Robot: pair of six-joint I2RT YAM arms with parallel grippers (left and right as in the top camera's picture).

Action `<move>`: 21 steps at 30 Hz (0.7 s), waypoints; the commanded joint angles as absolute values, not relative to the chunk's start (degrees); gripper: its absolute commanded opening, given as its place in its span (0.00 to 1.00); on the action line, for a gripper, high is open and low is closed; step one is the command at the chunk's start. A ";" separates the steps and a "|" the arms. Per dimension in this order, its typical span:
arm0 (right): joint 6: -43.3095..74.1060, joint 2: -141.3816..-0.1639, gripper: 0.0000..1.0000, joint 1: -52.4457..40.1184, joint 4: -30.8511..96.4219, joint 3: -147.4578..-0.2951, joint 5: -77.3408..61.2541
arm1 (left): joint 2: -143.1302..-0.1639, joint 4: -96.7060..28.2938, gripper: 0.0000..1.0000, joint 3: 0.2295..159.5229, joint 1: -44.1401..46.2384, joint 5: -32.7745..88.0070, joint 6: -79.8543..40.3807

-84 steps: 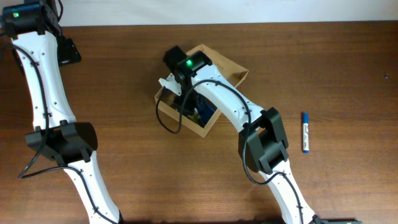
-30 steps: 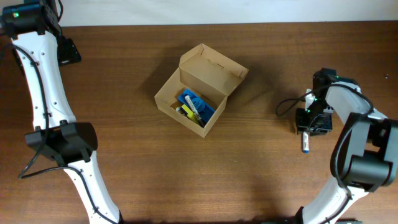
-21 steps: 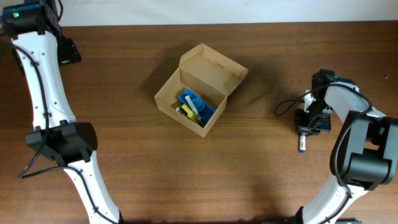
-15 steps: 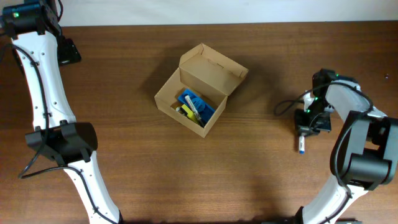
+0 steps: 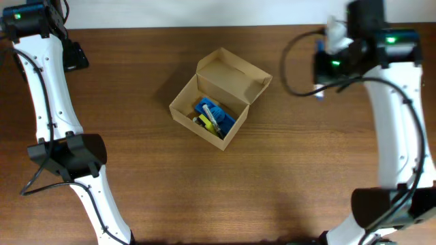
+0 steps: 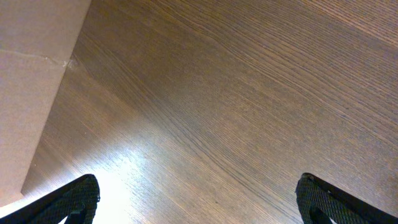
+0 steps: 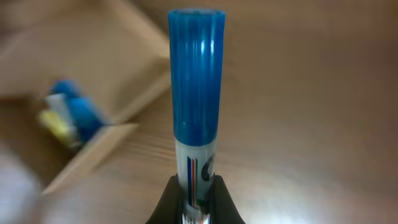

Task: Pack container
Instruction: 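Carry the blue-capped marker into the box and release it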

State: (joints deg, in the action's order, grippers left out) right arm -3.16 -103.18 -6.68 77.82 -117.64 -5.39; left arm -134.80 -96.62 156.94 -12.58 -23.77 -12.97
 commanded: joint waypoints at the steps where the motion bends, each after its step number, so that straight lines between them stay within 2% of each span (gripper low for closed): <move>1: -6.44 -103.37 0.04 -14.94 77.03 -118.85 -5.67 | -134.67 -96.66 1.00 156.68 -12.93 -23.70 -12.29; 8: -14.70 -109.10 0.04 -28.56 72.88 -118.83 -2.79 | -134.67 -96.66 1.00 156.68 -12.91 -23.70 -12.29; 21: -16.38 -128.14 0.04 -35.62 69.60 -118.83 -2.79 | -134.67 -96.66 1.00 156.68 -12.93 -23.70 -12.29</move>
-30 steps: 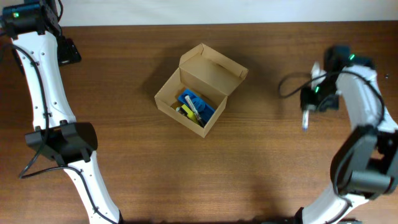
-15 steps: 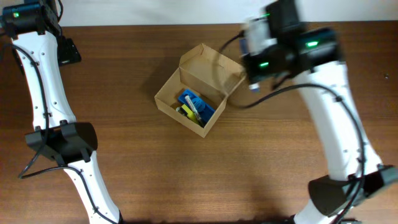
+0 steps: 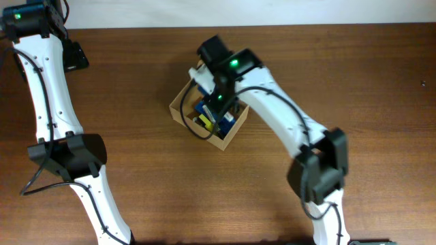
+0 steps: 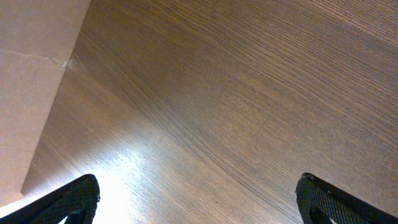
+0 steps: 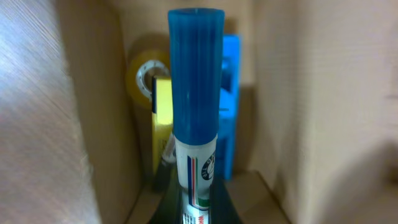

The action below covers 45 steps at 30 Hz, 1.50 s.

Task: Pack container
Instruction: 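Carry the blue-capped marker into the box and release it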

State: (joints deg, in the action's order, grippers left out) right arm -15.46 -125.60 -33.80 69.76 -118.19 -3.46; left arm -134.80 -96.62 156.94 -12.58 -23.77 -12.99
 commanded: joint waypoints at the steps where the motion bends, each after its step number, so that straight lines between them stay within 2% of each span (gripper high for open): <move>1: -17.08 -129.23 0.04 -36.07 69.63 -118.83 -2.81 | -134.67 -96.66 1.00 156.68 -12.91 -23.70 -12.29; 9: -19.62 -133.29 0.04 -39.16 68.69 -118.83 -2.76 | -134.67 -96.66 1.00 156.68 -12.93 -23.70 -12.29; 18: -20.16 -136.84 0.04 -38.22 68.05 -118.72 -2.76 | -134.67 -96.66 1.00 156.68 -12.93 -23.70 -12.29; 19: -20.16 -136.84 0.06 -38.22 68.03 -118.72 -2.74 | -134.67 -96.66 1.00 156.68 -12.93 -23.70 -12.29; 21: -20.18 -136.84 0.27 -38.17 68.07 -118.72 -2.74 | -134.67 -96.68 1.00 156.68 -12.93 -23.70 -12.29; 22: -20.18 -136.73 0.32 -38.17 68.12 -118.76 -2.72 | -134.67 -96.66 1.00 156.68 -12.93 -23.70 -12.29; 36: -19.05 -127.96 0.49 -38.17 76.71 -132.68 -1.13 | -134.67 -96.66 1.00 156.68 -12.91 -23.70 -12.29; 45: -15.46 -116.95 0.48 -36.56 77.71 -131.81 7.46 | -134.67 -96.66 1.00 156.68 -12.93 -23.70 -12.29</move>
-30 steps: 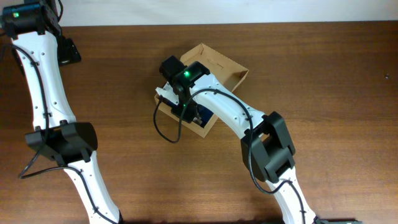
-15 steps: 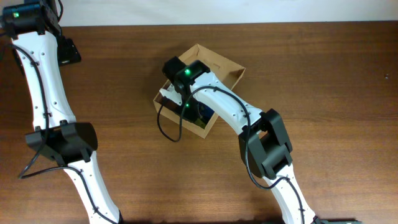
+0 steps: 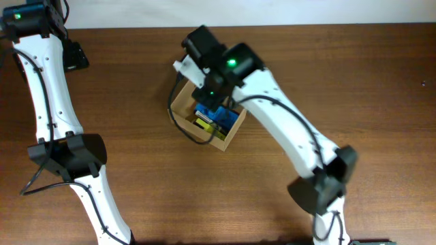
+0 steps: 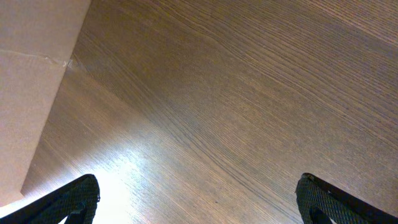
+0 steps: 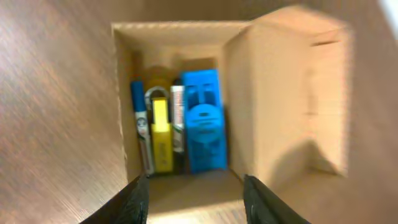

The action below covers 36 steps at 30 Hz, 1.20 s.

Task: Pack container
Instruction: 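Carry the blue-capped marker into the box and release it, then move both grippers to the box lid flaps on either side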

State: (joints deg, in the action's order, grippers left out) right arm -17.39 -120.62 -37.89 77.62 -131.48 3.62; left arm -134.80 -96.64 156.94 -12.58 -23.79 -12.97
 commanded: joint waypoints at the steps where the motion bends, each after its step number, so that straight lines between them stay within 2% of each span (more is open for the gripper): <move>1: -14.61 -115.61 0.47 -35.77 77.54 -131.37 8.10 | -134.67 -96.68 1.00 156.68 -12.93 -23.70 -12.29; 5: -12.01 -110.28 0.47 -30.28 77.12 -129.56 8.40 | -134.67 -96.66 1.00 156.68 -12.91 -23.70 -12.29; 11: -5.56 -103.79 0.47 -15.38 74.78 -121.73 3.07 | -134.67 -96.66 1.00 156.68 -12.93 -23.70 -12.29; 13: -2.66 -103.94 0.41 -9.69 74.52 -118.74 -4.60 | -134.67 -96.66 1.00 156.68 -12.91 -23.70 -12.29; 16: 1.37 -105.47 0.19 -4.21 74.00 -113.67 -12.95 | -134.67 -96.29 1.00 156.68 -12.91 -23.09 -12.34; 20: 4.43 -108.55 0.04 -2.17 71.66 -107.87 -16.34 | -134.67 -95.94 1.00 156.68 -12.91 -7.88 -12.32; 23: 7.94 -111.96 0.04 -2.63 69.82 -105.65 -16.34 | -134.72 -95.92 1.00 156.66 -12.91 0.78 -12.32; 25: 10.02 -114.96 0.04 -3.09 68.99 -105.54 -16.34 | -134.93 -96.55 0.89 156.66 -12.78 4.43 -12.29; 26: 10.85 -116.36 0.04 -3.40 68.58 -105.54 -16.47 | -135.00 -96.68 0.72 156.53 -12.62 5.39 -12.25; 27: 11.68 -117.95 0.04 -3.68 68.23 -105.54 -16.97 | -135.00 -96.68 0.67 156.14 -12.40 6.09 -11.77; 29: 12.36 -120.46 0.04 -4.12 67.59 -105.54 -18.59 | -135.00 -96.68 0.64 155.44 -11.79 7.09 -9.76; 36: 10.59 -127.61 0.04 -5.65 57.01 -105.54 -31.14 | -135.00 -96.57 0.66 151.50 -9.54 6.20 -6.31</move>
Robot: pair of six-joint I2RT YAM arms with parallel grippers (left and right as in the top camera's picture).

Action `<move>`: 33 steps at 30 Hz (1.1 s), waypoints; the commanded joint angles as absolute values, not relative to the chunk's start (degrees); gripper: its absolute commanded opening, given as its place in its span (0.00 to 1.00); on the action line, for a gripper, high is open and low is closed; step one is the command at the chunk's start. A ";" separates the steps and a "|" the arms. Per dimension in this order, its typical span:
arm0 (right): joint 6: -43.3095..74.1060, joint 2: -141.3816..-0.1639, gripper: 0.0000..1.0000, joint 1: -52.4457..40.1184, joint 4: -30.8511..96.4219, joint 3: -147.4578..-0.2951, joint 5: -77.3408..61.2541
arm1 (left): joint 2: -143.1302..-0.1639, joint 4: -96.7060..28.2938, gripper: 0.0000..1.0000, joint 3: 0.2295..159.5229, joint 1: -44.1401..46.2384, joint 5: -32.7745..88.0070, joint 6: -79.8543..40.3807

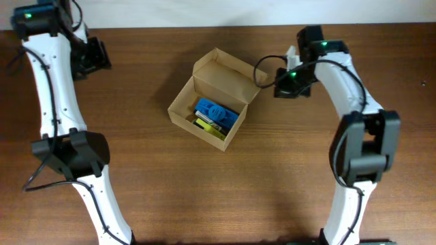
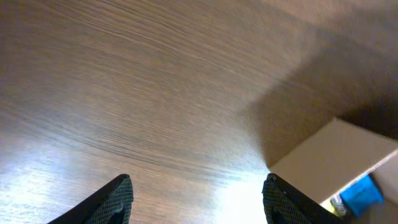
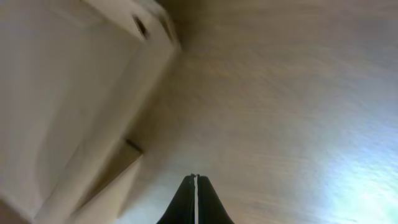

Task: Pack container
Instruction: 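Move both grippers to the box lid flaps on either side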

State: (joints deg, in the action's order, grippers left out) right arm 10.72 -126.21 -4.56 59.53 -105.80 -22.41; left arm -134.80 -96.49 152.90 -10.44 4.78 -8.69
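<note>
The open cardboard box (image 1: 180, 107) stands mid-table with its lid (image 1: 230, 71) raised at the back right. Inside lie a blue block (image 1: 216, 111), a yellow item (image 1: 210, 129) and dark pen-like things that I cannot tell apart. My right gripper (image 1: 279, 84) hovers just right of the lid, shut and empty; its fingertips (image 3: 194, 182) press together beside the lid's flap (image 3: 81, 93). At the far left, my left gripper (image 1: 95, 56) is open (image 2: 199, 199), looking toward a corner of the box (image 2: 339, 152).
The wooden table (image 1: 136, 184) runs around the box on every side. A pale wall or edge strip (image 1: 204, 12) borders the back of the table. Both arm bases stand at the front corners.
My right gripper was open above the box; now it is shut, empty, to the right of the lid. My left gripper has turned toward the box, its jaws closer together though still open.
At first my right gripper held a blue-capped marker at the far right of the table. Then it held the marker down inside the box. Later it was open above the box with the marker lying among the contents. Now it is shut beside the lid.
</note>
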 commanded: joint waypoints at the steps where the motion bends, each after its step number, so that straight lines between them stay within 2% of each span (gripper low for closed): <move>1: 10.61 -128.11 0.04 -5.96 55.02 -105.54 -33.17 | -135.00 -96.47 0.66 151.04 -9.39 6.22 -6.31; 4: 11.81 -129.32 0.04 -6.70 49.32 -105.54 -36.58 | -135.00 -96.47 0.67 150.32 -9.04 6.24 -6.33; 5: 12.56 -129.62 0.04 -6.85 47.20 -105.54 -37.60 | -135.00 -96.49 0.72 150.04 -8.97 6.24 -6.33; 12: 12.51 -129.78 0.04 -8.12 37.63 -105.54 -50.92 | -135.04 -95.53 0.73 147.26 -7.64 6.48 -6.35; 20: 12.56 -129.60 0.04 -8.01 39.22 -105.71 -52.25 | -135.04 -90.21 0.73 140.38 -3.97 9.74 -6.35; 21: 12.56 -129.60 0.04 -7.27 40.32 -105.75 -51.40 | -135.04 -89.12 0.64 139.28 -3.51 10.13 -6.35; 22: 12.58 -129.60 0.04 -6.48 41.74 -105.75 -50.43 | -135.04 -88.23 0.36 138.32 -3.22 10.11 -6.35; 23: 12.58 -129.60 0.04 -5.67 43.48 -105.75 -49.28 | -135.04 -86.94 0.14 136.94 -2.98 10.31 -6.39; 24: 12.56 -129.64 0.04 -4.91 45.52 -105.75 -47.64 | -135.04 -85.84 0.05 135.72 -2.96 10.79 -6.57; 25: 12.51 -129.67 0.04 -4.21 47.75 -105.75 -45.56 | -135.04 -84.90 0.02 134.50 -2.98 11.07 -7.20; 28: 11.81 -129.67 0.04 -3.22 51.79 -105.75 -41.91 | -135.06 -81.08 0.02 130.43 -3.70 14.39 -8.25; 33: 10.98 -129.82 0.04 -3.75 52.84 -105.73 -41.34 | -135.22 -73.30 0.02 123.76 -6.39 28.77 -8.25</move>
